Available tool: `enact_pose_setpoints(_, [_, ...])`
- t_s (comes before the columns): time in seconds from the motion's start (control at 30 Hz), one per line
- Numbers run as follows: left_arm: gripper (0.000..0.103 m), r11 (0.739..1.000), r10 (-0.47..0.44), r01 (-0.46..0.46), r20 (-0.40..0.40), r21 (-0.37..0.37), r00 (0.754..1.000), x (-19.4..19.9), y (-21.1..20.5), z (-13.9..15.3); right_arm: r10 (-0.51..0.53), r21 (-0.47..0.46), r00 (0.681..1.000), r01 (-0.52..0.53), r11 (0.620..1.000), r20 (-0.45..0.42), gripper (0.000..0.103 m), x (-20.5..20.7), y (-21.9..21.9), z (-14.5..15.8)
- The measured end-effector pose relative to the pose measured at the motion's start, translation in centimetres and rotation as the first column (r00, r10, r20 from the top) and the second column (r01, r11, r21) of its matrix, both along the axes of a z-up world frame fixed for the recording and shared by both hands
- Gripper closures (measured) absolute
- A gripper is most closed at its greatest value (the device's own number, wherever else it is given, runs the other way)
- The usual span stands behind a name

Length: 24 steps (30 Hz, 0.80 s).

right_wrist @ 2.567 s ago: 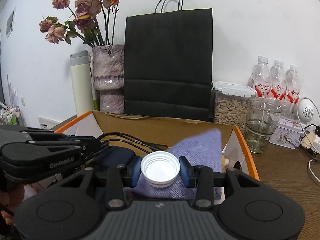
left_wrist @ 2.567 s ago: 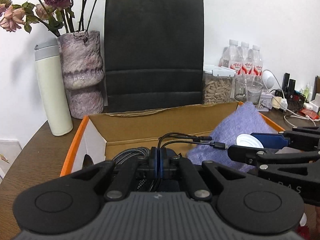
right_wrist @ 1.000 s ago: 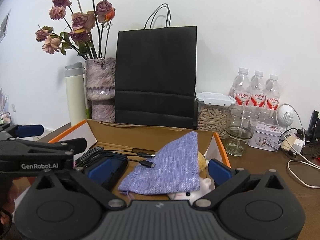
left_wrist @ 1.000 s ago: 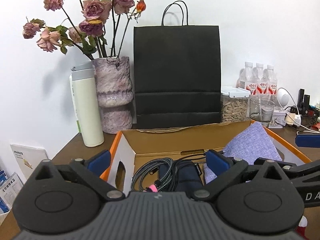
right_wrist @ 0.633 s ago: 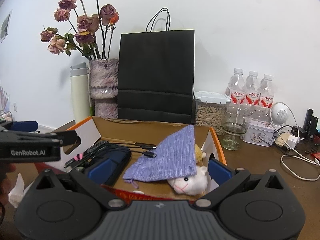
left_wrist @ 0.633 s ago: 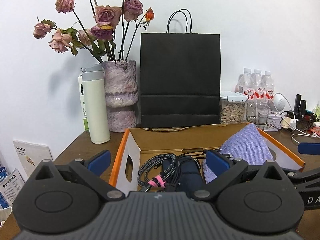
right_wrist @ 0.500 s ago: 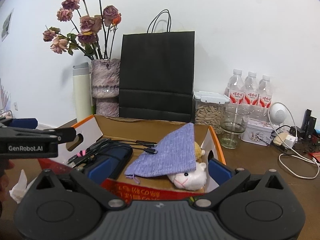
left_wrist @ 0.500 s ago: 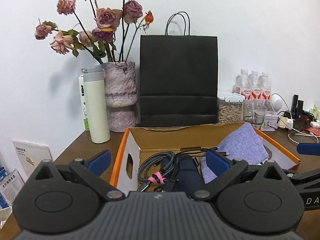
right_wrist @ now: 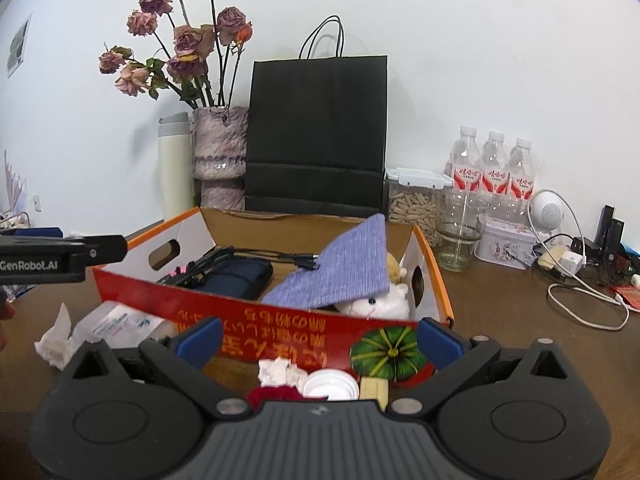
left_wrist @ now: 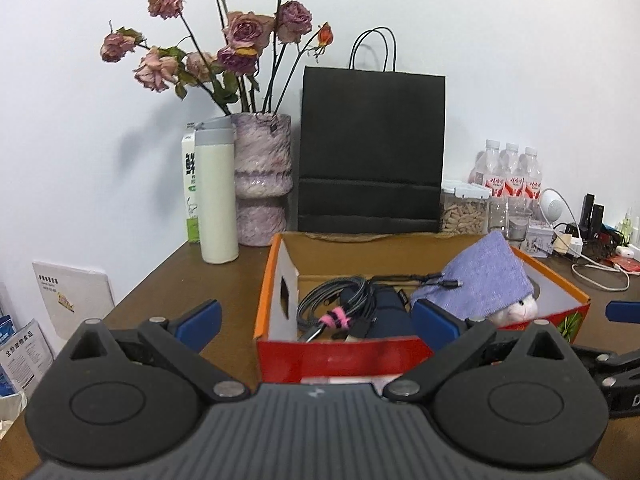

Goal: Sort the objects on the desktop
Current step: 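Withdraw both grippers from the box toward the tissue and rose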

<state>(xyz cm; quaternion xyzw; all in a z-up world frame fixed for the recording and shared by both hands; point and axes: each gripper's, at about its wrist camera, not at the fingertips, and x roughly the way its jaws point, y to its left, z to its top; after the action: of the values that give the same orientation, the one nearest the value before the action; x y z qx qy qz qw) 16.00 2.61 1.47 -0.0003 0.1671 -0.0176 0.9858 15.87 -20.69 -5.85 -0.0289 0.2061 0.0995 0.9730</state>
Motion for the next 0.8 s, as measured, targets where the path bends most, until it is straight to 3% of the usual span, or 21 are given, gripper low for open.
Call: enact_pose_setpoints(0.8, [0.000,0.999,0.047,-0.049,-0.102,-0.018,0.994,-2.1,3.8,-2.6,0.036,-0.045,0.995,-0.041,0.998,-0.089,0.000,-2.2,0.3,-2.8])
